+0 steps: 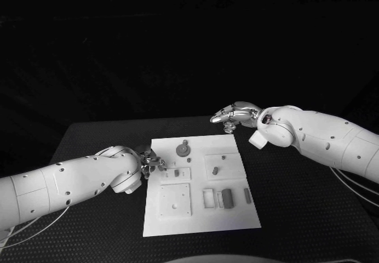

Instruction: Assemble the parts on the task board

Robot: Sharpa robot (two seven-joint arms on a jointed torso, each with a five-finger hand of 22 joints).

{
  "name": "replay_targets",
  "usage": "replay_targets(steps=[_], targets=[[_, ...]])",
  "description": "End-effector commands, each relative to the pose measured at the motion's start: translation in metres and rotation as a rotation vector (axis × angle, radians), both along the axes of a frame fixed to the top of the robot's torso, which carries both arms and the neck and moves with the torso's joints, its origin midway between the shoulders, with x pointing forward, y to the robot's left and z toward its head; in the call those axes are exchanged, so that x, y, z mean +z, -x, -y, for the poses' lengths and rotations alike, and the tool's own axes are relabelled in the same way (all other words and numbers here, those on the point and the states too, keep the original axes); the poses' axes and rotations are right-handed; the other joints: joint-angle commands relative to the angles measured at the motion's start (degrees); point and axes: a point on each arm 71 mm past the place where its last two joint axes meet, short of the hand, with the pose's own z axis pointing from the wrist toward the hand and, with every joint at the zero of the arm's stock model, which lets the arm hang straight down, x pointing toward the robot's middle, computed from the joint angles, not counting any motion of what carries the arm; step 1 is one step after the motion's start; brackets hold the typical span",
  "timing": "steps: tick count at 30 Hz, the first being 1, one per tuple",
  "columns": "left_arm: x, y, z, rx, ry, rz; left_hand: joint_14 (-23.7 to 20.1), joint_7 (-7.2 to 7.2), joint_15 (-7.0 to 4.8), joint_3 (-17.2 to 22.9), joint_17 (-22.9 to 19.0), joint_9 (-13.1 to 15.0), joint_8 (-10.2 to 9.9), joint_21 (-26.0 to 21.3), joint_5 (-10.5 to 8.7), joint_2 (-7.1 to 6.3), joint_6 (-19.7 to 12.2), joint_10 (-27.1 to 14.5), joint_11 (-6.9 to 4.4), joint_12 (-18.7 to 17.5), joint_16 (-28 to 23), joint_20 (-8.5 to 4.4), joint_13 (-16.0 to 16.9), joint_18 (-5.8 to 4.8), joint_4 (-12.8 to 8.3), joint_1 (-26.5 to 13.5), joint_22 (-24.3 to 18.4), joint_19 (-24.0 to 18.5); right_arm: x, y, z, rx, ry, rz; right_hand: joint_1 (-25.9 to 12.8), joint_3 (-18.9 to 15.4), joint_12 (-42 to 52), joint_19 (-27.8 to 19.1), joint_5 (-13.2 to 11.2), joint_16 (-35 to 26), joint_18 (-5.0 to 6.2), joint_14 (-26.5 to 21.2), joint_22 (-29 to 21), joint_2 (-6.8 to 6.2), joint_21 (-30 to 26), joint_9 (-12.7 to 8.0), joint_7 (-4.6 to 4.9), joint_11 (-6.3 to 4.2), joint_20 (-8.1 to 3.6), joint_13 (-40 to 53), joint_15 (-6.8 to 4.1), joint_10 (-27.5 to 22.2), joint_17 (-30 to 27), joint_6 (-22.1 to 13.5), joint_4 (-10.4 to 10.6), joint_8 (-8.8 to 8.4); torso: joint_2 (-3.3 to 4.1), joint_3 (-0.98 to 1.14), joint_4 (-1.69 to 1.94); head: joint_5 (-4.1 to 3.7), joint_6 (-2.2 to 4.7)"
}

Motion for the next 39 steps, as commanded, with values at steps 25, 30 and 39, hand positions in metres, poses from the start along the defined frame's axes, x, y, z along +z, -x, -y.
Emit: replay_targets(steps=[25, 30, 39], targets=[[-0.010, -0.006, 0.006, -0.023, -0.059, -0.037, 4.4, -0.12, -4.22, 1.4, 4.5, 1.3, 0.3, 4.0, 0.34, 1.04, 0.6, -1.2, -2.71, 5.7, 3.0, -4.02, 8.1, -0.12, -1.1, -0.6, 1.5, 5.0, -0.001, 0.002, -0.002, 0.020, -0.001, -0.009, -0.6, 0.3, 0.3, -0.1, 0.3, 0.3, 0.67, 0.0, 0.0, 0.12, -0.2, -0.1, 0.41, -0.02, 0.08, -0.1, -0.34, -0.4, -0.1, 0.0, 0.2, -0.29, 0.03, 0.00, 0.02, -0.55, -0.55], [-0.013, -0.004, 0.009, -0.034, -0.061, -0.056, 4.4, -0.13, -4.23, 1.4, 4.7, 1.3, 0.3, 4.2, 0.34, 1.14, 0.6, -1.2, -2.72, 5.6, 2.9, -4.01, 8.2, -0.13, -1.0, -0.8, 1.5, 4.9, -0.001, 0.002, -0.002, 0.019, 0.000, -0.009, -0.6, 0.3, 0.3, -0.1, 0.3, 0.3, 0.67, 0.0, 0.0, 0.11, -0.2, -0.1, 0.41, -0.02, 0.08, -0.1, -0.34, -0.4, -0.1, 0.0, 0.2, -0.29, -0.02, 0.01, 0.07, -0.66, -0.58], [-0.014, -0.002, 0.011, -0.055, -0.075, -0.066, 4.3, -0.13, -4.23, 1.4, 5.0, 1.3, 0.2, 4.4, 0.34, 1.25, 0.6, -1.2, -2.72, 5.4, 2.7, -4.02, 8.5, -0.12, -1.0, -1.0, 1.4, 4.7, -0.001, 0.002, -0.001, 0.019, 0.000, -0.009, -0.6, 0.4, 0.3, 0.0, 0.3, 0.4, 0.67, 0.0, 0.0, 0.12, -0.2, -0.1, 0.41, -0.02, 0.07, -0.1, -0.34, -0.4, -0.1, 0.0, 0.2, -0.29, -0.04, -0.01, 0.05, -0.91, -0.75]])
